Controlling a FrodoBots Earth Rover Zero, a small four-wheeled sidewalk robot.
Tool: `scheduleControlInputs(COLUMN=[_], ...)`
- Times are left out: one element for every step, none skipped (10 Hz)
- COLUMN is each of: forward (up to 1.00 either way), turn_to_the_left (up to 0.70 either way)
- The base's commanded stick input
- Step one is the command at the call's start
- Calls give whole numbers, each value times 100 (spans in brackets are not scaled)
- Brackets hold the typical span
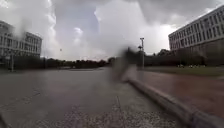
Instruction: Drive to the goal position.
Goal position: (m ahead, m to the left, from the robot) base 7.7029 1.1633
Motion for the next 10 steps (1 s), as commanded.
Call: scheduleControlInputs(forward=[70,70,70,70,70,70,70,70,70,70], turn_to_the_left=[0,0,0,0,0,0,0,0,0,0])
